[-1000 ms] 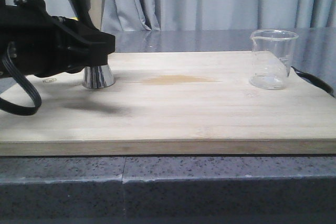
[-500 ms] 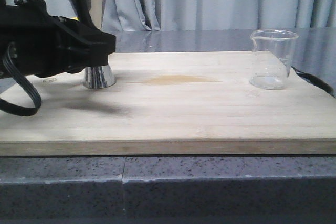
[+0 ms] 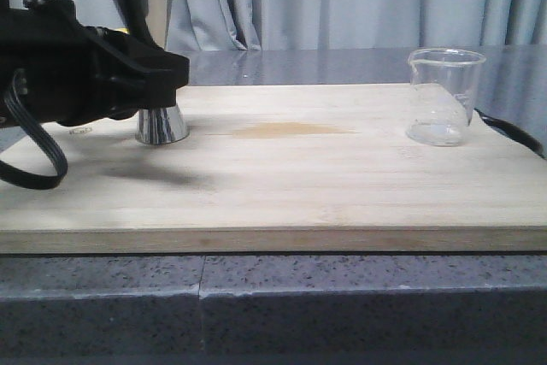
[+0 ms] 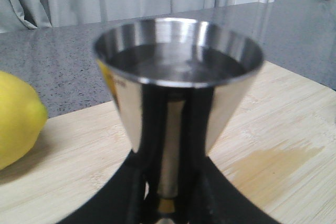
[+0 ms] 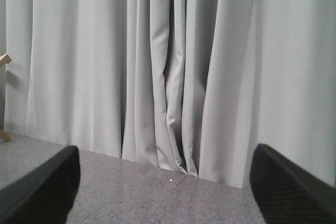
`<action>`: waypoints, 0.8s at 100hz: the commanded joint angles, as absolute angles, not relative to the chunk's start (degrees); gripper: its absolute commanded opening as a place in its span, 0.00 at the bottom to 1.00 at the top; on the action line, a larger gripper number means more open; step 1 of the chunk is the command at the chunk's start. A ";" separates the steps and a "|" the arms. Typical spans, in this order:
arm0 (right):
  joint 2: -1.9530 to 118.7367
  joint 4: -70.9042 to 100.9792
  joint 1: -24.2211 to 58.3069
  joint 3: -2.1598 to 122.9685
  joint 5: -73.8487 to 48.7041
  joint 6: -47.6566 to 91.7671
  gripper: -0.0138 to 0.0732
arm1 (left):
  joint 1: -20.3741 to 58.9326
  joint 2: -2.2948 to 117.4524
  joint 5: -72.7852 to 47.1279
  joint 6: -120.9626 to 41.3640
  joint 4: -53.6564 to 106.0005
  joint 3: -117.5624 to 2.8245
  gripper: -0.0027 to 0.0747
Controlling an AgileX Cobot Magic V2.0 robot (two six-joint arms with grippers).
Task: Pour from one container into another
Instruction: 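Lower the filled jigger with the left gripper onto the board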
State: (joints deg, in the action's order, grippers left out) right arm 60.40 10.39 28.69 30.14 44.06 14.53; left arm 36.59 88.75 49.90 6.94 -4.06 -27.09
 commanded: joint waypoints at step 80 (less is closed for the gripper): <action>59.28 9.36 28.75 32.07 48.30 14.64 0.85 | 36.43 87.46 56.17 7.34 -4.02 -28.44 0.51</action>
